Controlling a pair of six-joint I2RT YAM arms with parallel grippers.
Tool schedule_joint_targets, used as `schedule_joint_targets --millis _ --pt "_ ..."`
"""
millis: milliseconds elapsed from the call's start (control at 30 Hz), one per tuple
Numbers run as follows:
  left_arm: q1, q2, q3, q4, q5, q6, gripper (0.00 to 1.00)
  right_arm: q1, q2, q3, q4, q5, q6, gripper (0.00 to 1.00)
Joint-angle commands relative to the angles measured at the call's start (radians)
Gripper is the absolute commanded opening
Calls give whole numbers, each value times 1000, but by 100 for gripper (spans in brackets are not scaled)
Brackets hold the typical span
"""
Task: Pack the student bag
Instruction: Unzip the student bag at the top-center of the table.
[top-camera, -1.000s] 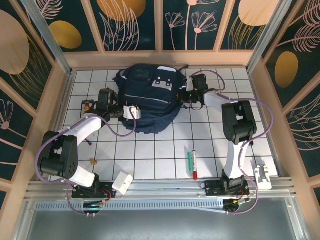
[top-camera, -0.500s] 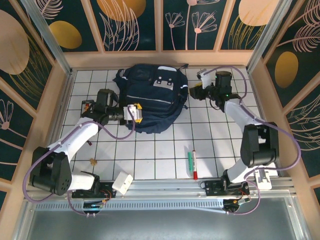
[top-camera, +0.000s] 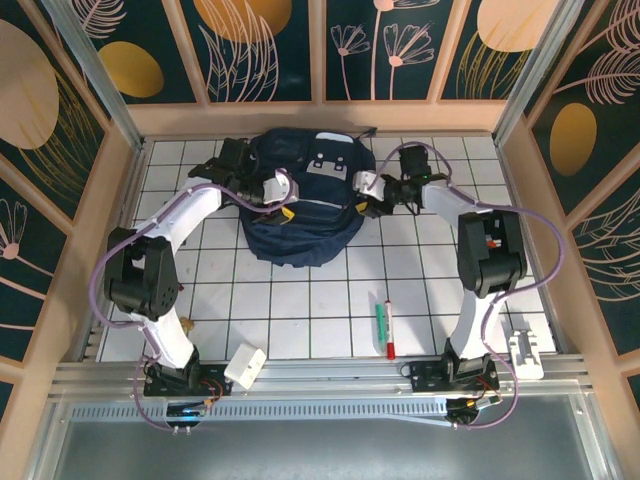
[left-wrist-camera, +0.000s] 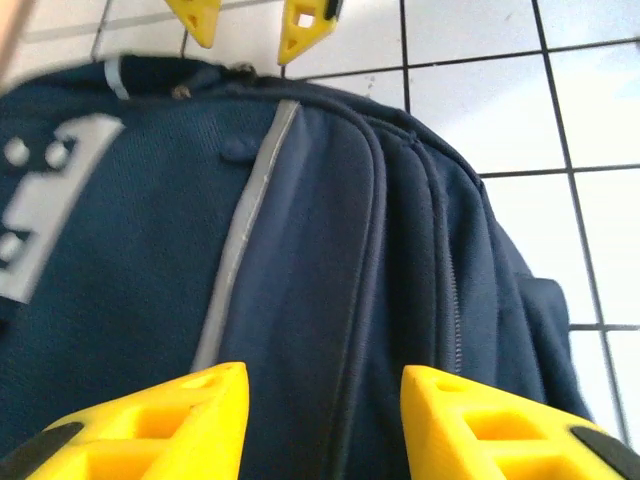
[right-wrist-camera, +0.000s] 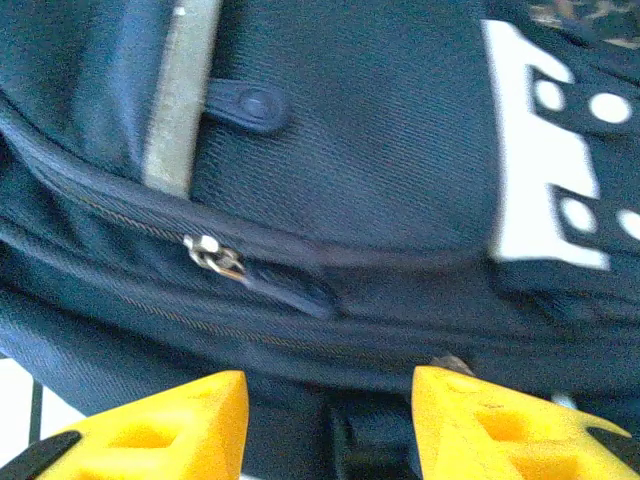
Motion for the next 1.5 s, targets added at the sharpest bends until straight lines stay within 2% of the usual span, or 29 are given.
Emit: schedule_joint_targets --millis 0,100,167,233,267,333,367,500,567,700,800,900,967,1000,1100,1333,1467 --pt "2 -100 -117 139 -49 -230 45 34 21 50 -43 -1 -80 46" --pt "2 -233 -307 406 -212 -334 51 50 43 57 -36 13 -82 45" --pt "8 -305 -387 564 -331 -484 61 50 57 55 -38 5 -79 41" --pt "16 -345 -412 643 -443 -670 65 51 62 50 -39 -2 -74 32" --pt "16 -361 -414 672 -542 -788 65 52 65 46 -39 -3 -72 30" --pt "18 -383 -416 678 -726 -950 78 53 65 30 -24 8 -62 30" --pt "17 -392 -417 663 -767 -1004 83 54 63 21 -12 12 -59 30" --pt "20 -409 -446 631 -729 -1071 88 61 59 -10 37 11 -31 23" --pt "19 -393 -470 625 -745 -1118 89 70 62 -9 39 29 -37 18" --pt "19 -320 -441 537 -836 -1278 88 84 60 -21 50 71 -42 18" --pt "19 -280 -439 469 -868 -1366 88 108 39 -77 126 149 -42 26" --pt "20 -283 -454 459 -815 -1470 87 121 14 -120 163 176 -40 18" --pt "19 -287 -484 463 -725 -1546 86 122 -3 -129 166 173 -40 4" --pt "20 -287 -499 480 -680 -1568 85 123 -12 -135 176 171 -37 1" --pt "17 -277 -563 564 -524 -1606 82 125 -46 -149 198 151 -23 0" --pt "-8 -279 -586 602 -463 -1585 81 84 -119 -98 188 -18 169 0" --pt "-9 -292 -584 597 -484 -1568 81 74 -153 -108 161 10 146 0"
